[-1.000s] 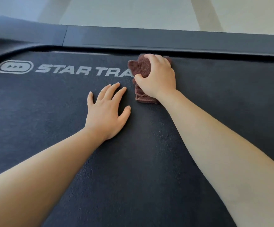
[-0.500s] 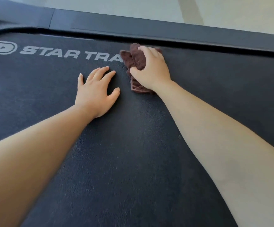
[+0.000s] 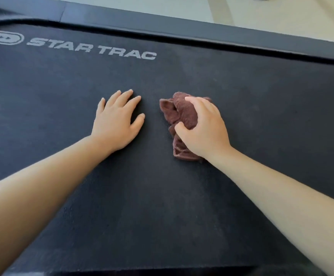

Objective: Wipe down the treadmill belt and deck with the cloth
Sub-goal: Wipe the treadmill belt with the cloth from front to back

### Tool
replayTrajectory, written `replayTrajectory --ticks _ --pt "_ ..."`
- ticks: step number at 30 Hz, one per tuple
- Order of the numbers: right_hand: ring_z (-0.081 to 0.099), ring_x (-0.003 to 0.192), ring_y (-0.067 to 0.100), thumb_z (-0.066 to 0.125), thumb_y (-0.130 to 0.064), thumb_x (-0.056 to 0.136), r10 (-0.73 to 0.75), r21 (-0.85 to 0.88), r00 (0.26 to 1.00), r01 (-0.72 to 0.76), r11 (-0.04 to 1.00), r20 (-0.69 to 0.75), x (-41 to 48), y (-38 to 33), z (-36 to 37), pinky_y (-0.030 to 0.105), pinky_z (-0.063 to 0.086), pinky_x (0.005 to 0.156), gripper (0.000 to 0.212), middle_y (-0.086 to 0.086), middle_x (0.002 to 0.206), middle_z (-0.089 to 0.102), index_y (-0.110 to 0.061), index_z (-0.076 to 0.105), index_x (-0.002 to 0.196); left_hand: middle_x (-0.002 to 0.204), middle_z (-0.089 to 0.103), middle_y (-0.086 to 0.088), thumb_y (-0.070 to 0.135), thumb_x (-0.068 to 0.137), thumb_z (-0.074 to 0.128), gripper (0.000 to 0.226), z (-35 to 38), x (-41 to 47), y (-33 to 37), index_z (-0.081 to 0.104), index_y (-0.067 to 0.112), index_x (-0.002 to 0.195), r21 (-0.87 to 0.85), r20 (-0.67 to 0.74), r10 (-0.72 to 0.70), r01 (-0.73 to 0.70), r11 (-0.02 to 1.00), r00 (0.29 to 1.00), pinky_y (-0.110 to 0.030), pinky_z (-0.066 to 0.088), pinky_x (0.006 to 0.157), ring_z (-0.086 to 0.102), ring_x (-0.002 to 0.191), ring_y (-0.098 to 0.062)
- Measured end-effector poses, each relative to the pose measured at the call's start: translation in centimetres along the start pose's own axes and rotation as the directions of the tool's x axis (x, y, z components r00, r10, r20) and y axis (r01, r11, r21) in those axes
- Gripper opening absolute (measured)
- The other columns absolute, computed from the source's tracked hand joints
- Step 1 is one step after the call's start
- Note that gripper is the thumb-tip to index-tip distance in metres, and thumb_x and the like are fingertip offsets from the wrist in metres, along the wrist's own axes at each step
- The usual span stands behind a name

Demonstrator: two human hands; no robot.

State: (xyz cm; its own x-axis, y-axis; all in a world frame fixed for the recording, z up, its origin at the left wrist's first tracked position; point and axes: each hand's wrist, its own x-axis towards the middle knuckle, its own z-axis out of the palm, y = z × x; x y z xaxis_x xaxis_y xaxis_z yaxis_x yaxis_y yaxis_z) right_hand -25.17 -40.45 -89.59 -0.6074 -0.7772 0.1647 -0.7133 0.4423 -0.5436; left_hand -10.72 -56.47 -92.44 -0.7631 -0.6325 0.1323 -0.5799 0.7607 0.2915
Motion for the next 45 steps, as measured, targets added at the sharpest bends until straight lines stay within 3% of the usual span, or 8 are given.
replayTrajectory --ticks 3,6,10,21,32,39,45 --pt "0.036 0.131 0.02 0.061 -0.037 0.081 0.075 0.014 0.997 -0.075 0.997 -0.035 2.3 0.1 -0.1 0.039 0.033 0.106 0.058 -0.005 0.138 0.048 -0.02 0.047 0.135 0.155 0.023 -0.001 0.045 0.093 0.038 0.058 0.1 -1.8 1.5 0.032 0.021 0.145 0.035 0.034 -0.025 0.023 0.999 0.999 -0.05 0.007 0.114 0.013 0.143 -0.025" --pt "0.036 0.131 0.021 0.06 -0.038 0.08 0.035 0.027 0.999 -0.034 0.999 -0.017 1.9 0.8 -0.2 0.041 0.032 0.107 0.06 -0.003 0.138 0.047 -0.019 0.046 0.135 0.155 0.022 -0.001 0.046 0.093 0.038 0.058 0.5 -2.4 2.0 0.03 0.021 0.145 0.068 0.031 -0.039 0.036 0.997 0.999 -0.05 0.008 0.114 0.013 0.144 -0.025" --pt "0.036 0.131 0.02 0.061 -0.038 0.079 -0.04 0.046 0.999 0.039 0.998 0.006 -2.5 1.2 -1.0 0.039 0.033 0.107 0.06 -0.002 0.14 0.046 -0.019 0.048 0.135 0.155 0.024 -0.001 0.045 0.094 0.039 0.057 0.3 -2.5 2.0 0.031 0.021 0.145 0.072 0.027 -0.047 0.045 0.996 0.999 -0.051 0.009 0.115 0.014 0.143 -0.025" --pt "0.029 0.135 0.02 0.054 -0.047 0.074 -0.06 -0.069 0.994 0.066 0.995 0.087 -16.2 -1.2 -2.1 0.041 0.03 0.106 0.069 0.001 0.145 0.037 -0.023 0.04 0.137 0.155 0.023 -0.002 0.043 0.095 0.037 0.054 -0.3 -3.0 2.5 0.031 0.021 0.145 0.056 0.046 -0.074 0.071 0.996 0.996 -0.048 0.008 0.115 0.014 0.144 -0.024" --pt "0.03 0.134 0.021 0.057 -0.047 0.08 0.055 -0.101 0.998 -0.053 0.993 0.022 -6.4 0.1 -1.4 0.044 0.029 0.105 0.066 -0.001 0.145 0.037 -0.023 0.039 0.139 0.156 0.021 0.0 0.04 0.096 0.039 0.054 -1.0 -7.7 2.8 0.031 0.022 0.145 0.0 0.087 0.016 -0.016 1.0 0.996 -0.044 0.006 0.115 0.011 0.144 -0.021" --pt "0.032 0.134 0.018 0.053 -0.046 0.078 -0.019 -0.072 1.0 0.02 0.997 0.004 -9.1 1.8 -2.7 0.041 0.032 0.103 0.065 -0.003 0.144 0.041 -0.023 0.042 0.137 0.156 0.019 0.005 0.042 0.094 0.037 0.054 -0.5 -7.2 4.4 0.029 0.028 0.145 -0.007 0.14 0.148 -0.148 0.989 0.979 -0.046 0.004 0.116 0.009 0.145 -0.017" --pt "0.03 0.136 0.019 0.059 -0.041 0.081 0.114 -0.059 0.991 -0.118 0.991 -0.076 -3.2 3.7 -2.7 0.041 0.028 0.107 0.062 -0.004 0.144 0.04 -0.022 0.043 0.138 0.155 0.021 0.004 0.045 0.094 0.034 0.054 0.8 -1.7 5.4 0.027 0.029 0.146 -0.006 0.136 0.082 -0.082 0.997 0.987 -0.054 0.005 0.113 0.011 0.144 -0.017"
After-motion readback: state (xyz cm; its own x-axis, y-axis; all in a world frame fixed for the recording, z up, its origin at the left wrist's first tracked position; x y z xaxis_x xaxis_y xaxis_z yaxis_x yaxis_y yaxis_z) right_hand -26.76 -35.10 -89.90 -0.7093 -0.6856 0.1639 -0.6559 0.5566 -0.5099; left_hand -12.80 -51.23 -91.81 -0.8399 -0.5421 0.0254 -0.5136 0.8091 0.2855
